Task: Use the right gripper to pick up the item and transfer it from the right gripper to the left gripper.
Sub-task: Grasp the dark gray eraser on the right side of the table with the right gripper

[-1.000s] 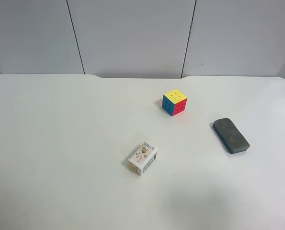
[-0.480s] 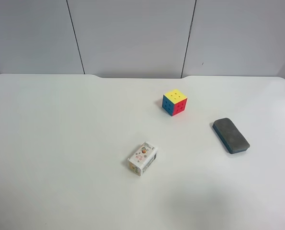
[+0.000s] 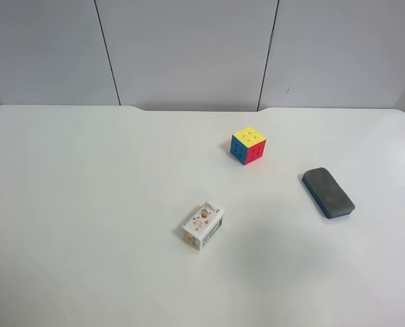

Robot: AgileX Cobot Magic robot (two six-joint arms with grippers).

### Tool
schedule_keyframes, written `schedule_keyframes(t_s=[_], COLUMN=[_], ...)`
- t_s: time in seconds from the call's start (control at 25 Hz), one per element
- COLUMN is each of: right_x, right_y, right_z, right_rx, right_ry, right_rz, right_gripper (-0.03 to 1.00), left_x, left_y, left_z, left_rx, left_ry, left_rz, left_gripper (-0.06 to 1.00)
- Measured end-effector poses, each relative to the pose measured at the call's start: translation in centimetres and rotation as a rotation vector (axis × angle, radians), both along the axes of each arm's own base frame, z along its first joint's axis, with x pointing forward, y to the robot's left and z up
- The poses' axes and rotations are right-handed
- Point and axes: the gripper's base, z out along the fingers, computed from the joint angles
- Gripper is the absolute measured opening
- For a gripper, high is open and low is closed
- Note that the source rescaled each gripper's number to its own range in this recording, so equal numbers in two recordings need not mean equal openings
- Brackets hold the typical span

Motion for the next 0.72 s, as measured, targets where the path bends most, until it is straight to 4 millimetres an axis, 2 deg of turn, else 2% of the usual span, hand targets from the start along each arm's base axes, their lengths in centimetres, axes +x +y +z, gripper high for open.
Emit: schedule_keyframes(t_s=[0.44, 0.6, 0.72], right_x=[9.2, 12.6, 14.9], right_y=[0.4, 0.5, 0.6], right_z=[2.1, 1.2, -0.2], right_rx=[-0.004, -0.023, -0.034], right_ry=[0.193, 0.278, 0.352], right_rz=[0.014, 0.037, 0.052], right_gripper=[1.0, 1.0, 1.0], left_x=[0.0, 0.0, 0.0], left_y=[0.0, 0.0, 0.0], left_z=[0.0, 0.0, 0.0], left_rx=[0.0, 0.0, 0.0], left_ry=[0.0, 0.0, 0.0], left_rz=[0.0, 0.0, 0.0], left_gripper=[1.0, 1.0, 1.0])
